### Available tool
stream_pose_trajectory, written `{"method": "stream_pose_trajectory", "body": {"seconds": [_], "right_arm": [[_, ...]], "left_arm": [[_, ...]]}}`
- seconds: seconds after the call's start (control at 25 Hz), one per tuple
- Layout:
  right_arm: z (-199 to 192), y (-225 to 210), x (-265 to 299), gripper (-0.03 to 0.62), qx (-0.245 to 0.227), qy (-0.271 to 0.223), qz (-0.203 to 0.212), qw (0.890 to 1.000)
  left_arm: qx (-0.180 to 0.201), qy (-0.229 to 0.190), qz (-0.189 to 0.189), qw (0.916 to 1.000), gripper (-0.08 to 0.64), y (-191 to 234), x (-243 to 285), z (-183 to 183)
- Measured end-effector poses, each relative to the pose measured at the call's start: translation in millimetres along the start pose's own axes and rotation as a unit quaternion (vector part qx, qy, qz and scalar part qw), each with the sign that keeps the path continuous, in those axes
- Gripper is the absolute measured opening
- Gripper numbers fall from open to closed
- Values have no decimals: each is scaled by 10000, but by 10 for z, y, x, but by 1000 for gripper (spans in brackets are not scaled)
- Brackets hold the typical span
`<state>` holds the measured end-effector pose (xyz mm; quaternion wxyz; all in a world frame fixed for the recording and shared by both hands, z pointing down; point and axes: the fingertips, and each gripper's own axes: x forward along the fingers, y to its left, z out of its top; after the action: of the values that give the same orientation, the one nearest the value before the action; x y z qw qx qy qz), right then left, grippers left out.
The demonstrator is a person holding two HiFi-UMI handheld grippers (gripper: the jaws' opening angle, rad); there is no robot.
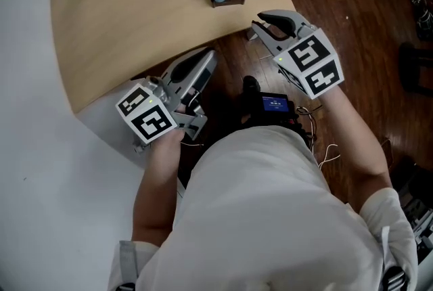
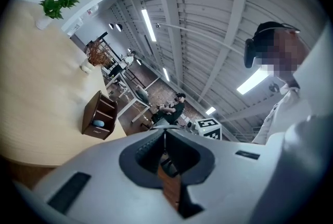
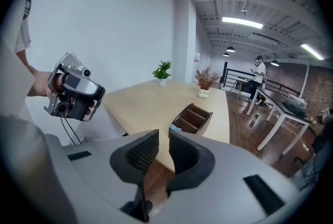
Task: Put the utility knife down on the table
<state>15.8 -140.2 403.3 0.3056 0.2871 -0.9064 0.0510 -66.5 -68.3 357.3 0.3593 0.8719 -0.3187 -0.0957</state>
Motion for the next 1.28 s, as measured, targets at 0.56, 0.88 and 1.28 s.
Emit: {"method": "stream_pose_trajectory", "body": {"seconds": [0.56, 0.88, 1.28], "right_arm": [[28, 44, -432, 2, 912, -435, 155, 9948], [156, 106, -709, 2, 1143, -730, 210, 9905], [405, 279, -1034, 2, 938, -1021, 221, 9901]], "left_arm": [[146, -17, -32, 9999, 5, -164, -90, 65], [148, -74, -1, 9999, 5, -238, -209, 60], [174, -50, -123, 9998, 5, -418, -262, 45]]}}
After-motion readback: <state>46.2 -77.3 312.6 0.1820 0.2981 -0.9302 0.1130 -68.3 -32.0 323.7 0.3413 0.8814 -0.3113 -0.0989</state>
